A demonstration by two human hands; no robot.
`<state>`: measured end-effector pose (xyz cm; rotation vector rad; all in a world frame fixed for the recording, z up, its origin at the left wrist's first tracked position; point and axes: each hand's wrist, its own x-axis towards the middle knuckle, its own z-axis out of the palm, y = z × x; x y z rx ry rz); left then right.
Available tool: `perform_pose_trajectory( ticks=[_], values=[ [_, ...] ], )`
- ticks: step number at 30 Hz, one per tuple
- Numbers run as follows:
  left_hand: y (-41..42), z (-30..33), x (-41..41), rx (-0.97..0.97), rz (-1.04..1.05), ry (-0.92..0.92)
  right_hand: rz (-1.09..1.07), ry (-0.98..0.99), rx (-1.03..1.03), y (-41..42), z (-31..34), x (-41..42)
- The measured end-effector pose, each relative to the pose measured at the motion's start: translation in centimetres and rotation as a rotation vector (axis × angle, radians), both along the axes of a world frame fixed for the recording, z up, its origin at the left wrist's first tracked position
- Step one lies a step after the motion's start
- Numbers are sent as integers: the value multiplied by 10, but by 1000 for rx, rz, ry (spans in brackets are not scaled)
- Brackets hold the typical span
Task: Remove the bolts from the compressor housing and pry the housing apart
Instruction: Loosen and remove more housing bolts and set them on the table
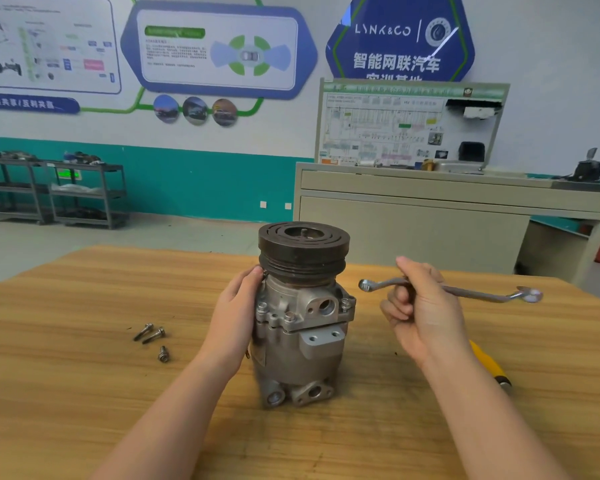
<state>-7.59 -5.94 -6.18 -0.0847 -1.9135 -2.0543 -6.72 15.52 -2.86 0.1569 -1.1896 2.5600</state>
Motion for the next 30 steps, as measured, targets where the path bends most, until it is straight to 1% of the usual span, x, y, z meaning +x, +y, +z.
perform_pose_trajectory(
  ticks=[4,9,11,13,15,17,19,23,25,28,30],
  values=[
    [1,0,0,7,6,3,-279,95,315,-9,-4,11],
    [0,0,0,4,2,3,-485,272,606,-21,-7,23],
    [0,-1,-1,3,2,7,-586,382,726,-26,-9,31],
    [0,-1,-1,9,0,9,-666,534,838,-32,-9,40],
    [0,-1,-2,11,-3,5,-748,693,1021,-40,-9,47],
    [0,-1,-2,20,-7,2,-833,787,1117,-46,-10,49],
    [-1,-1,-1,22,-5,0,-838,751,1055,-50,-12,48],
    [0,0,-1,2,-2,26,-593,529,649,-41,-14,40],
    [0,1,0,6,-2,23,-480,348,475,-32,-13,30],
    [1,0,1,12,-4,16,-108,-30,137,-21,-8,13],
    [0,-1,0,22,-8,7,101,-216,15,-18,-5,7]
  ],
)
